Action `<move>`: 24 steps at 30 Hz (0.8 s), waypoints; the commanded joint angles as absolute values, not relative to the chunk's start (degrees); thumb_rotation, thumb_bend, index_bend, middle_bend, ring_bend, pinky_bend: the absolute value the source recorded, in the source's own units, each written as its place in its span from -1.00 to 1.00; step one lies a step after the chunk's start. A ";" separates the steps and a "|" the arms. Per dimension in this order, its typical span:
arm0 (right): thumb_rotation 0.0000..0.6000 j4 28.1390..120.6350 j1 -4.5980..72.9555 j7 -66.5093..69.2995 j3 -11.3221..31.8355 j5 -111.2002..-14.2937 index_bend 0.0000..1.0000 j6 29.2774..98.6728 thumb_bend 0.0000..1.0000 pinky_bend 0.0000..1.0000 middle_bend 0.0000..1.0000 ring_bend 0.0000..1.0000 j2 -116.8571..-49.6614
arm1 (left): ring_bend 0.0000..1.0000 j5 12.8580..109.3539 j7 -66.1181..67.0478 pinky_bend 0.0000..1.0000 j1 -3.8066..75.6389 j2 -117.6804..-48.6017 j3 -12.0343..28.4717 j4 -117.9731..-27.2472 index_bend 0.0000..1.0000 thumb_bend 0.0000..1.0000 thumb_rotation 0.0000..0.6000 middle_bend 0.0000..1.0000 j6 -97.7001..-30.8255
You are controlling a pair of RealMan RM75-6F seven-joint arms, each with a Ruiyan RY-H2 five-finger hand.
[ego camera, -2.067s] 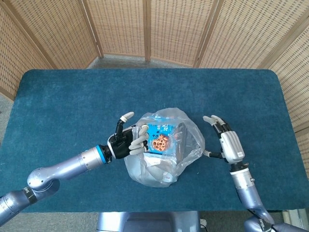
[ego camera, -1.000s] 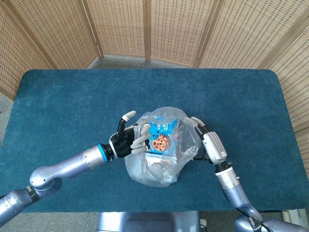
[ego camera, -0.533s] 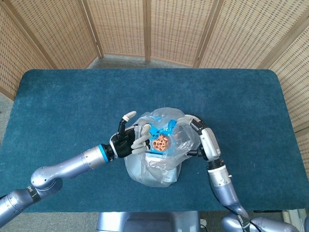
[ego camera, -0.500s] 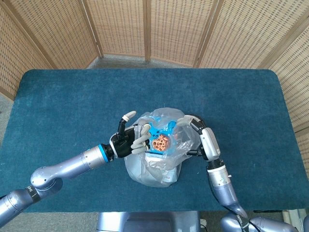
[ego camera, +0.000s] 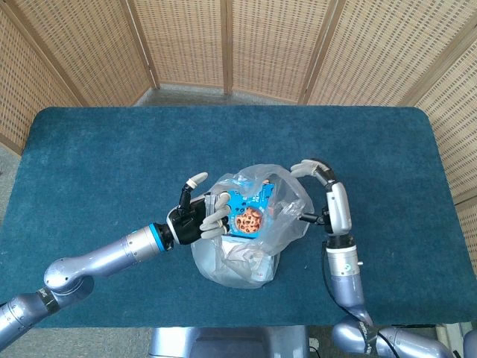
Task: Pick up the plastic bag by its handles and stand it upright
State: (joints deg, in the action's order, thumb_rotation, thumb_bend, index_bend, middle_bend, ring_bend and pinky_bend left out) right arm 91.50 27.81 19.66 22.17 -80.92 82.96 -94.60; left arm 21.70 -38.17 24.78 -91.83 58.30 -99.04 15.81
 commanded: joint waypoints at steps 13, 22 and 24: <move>1.00 95.99 25.83 22.64 27.31 -78.97 -0.22 86.52 -0.68 -0.73 -0.27 -0.50 -89.07 | 0.85 22.18 -37.46 0.68 25.45 -90.92 61.19 -101.63 0.32 -0.34 -1.00 0.69 13.56; 1.00 99.07 25.07 25.01 29.73 -75.31 -0.23 84.68 -0.70 -0.74 -0.28 -0.53 -84.79 | 0.66 24.23 -36.67 0.42 26.59 -91.15 63.01 -104.40 0.32 -0.34 -1.00 0.69 7.06; 1.00 99.28 25.14 25.16 30.05 -74.92 -0.23 84.44 -0.70 -0.74 -0.29 -0.53 -84.32 | 0.60 24.63 -36.77 0.35 26.83 -91.23 62.70 -104.65 0.32 -0.34 -1.00 0.68 5.87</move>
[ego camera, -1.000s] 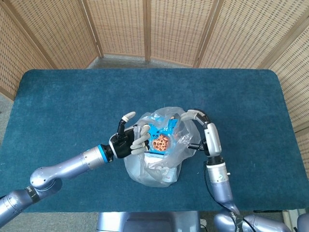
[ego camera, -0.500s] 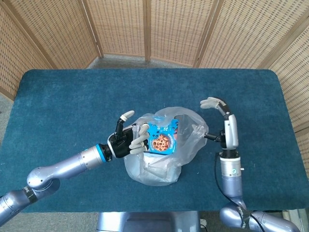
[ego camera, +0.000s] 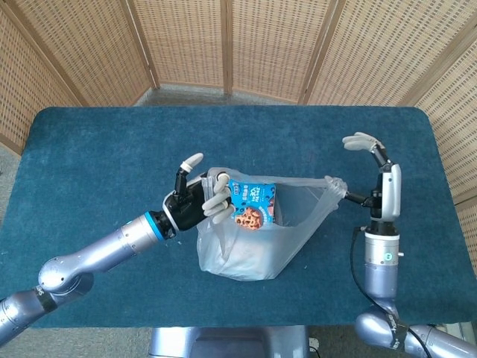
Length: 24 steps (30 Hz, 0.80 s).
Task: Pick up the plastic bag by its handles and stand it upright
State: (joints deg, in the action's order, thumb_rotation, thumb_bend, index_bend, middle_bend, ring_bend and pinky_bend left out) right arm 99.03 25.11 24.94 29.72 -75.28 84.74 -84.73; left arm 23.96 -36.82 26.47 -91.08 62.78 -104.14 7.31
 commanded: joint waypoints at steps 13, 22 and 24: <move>1.00 100.02 25.50 26.51 31.16 -73.12 -0.23 83.60 -0.75 -0.74 -0.30 -0.55 -82.51 | 0.36 29.06 -36.62 0.15 30.82 -91.19 59.71 -104.40 0.32 -0.34 -1.00 0.54 0.06; 1.00 99.72 25.54 26.97 30.89 -73.08 -0.23 83.64 -0.75 -0.74 -0.30 -0.55 -82.23 | 0.30 30.81 -37.09 0.11 31.40 -91.37 58.72 -103.62 0.32 -0.34 -1.00 0.48 -0.59; 1.00 99.64 25.51 27.16 30.86 -73.04 -0.23 83.71 -0.76 -0.74 -0.30 -0.55 -82.19 | 0.26 31.44 -36.93 0.09 31.42 -91.50 58.50 -103.32 0.32 -0.34 -1.00 0.44 -0.64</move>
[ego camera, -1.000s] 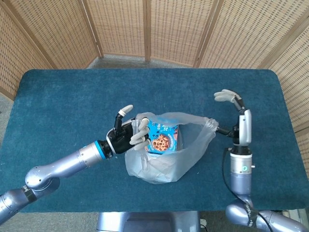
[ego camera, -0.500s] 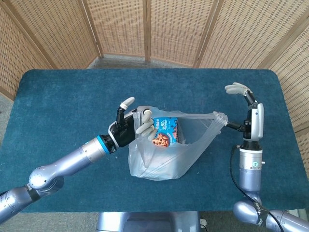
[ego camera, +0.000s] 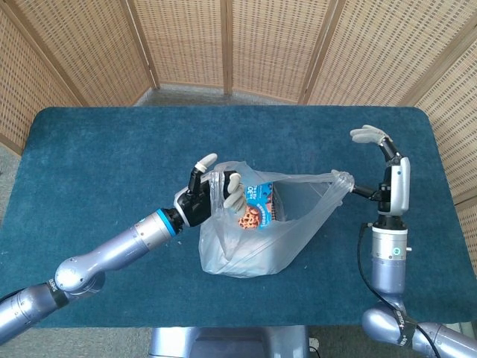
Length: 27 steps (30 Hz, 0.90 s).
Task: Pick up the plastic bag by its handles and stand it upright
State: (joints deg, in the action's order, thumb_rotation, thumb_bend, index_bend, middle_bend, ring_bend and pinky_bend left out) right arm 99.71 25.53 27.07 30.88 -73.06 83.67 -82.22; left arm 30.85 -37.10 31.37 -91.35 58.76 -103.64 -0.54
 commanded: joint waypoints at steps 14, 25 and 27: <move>1.00 99.53 24.57 28.30 29.88 -73.47 -0.23 84.83 -0.77 -0.75 -0.31 -0.56 -81.72 | 0.10 34.55 -37.02 0.05 29.15 -95.27 63.15 -102.97 0.27 -0.40 -1.00 0.29 1.05; 1.00 100.29 23.78 28.55 29.04 -74.32 -0.23 85.82 -0.77 -0.75 -0.31 -0.56 -81.32 | -0.03 37.48 -35.27 -0.22 29.18 -95.47 61.04 -101.66 0.17 -0.42 -1.00 0.20 -0.26; 1.00 100.44 23.65 28.53 28.88 -74.44 -0.23 85.96 -0.77 -0.75 -0.31 -0.56 -81.25 | -0.07 38.25 -34.79 -0.26 29.61 -95.58 60.49 -101.31 0.14 -0.42 -1.00 0.15 -0.94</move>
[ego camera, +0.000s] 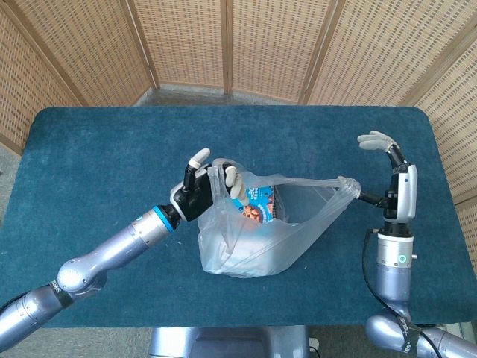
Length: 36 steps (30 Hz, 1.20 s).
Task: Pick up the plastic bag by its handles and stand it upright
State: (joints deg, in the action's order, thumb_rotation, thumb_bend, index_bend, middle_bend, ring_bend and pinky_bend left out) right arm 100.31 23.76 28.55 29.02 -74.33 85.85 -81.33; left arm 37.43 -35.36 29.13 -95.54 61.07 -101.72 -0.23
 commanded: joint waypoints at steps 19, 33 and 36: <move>1.00 101.98 23.98 28.66 29.52 -73.69 -0.24 85.76 -0.79 -0.76 -0.32 -0.58 -81.06 | -0.43 47.51 -29.03 -0.53 32.79 -97.77 58.76 -100.88 -0.16 -0.52 -1.00 -0.17 -2.37; 0.99 106.22 25.11 30.70 31.91 -69.47 -0.24 82.33 -0.79 -0.77 -0.33 -0.59 -80.02 | -0.47 51.71 -29.06 -0.58 32.56 -97.26 58.90 -102.16 -0.21 -0.53 -1.00 -0.21 -6.64; 1.00 106.41 25.31 30.88 32.28 -69.06 -0.24 82.21 -0.79 -0.77 -0.33 -0.59 -80.12 | -0.49 52.42 -29.09 -0.60 32.81 -96.89 58.30 -102.09 -0.25 -0.54 -1.00 -0.23 -7.06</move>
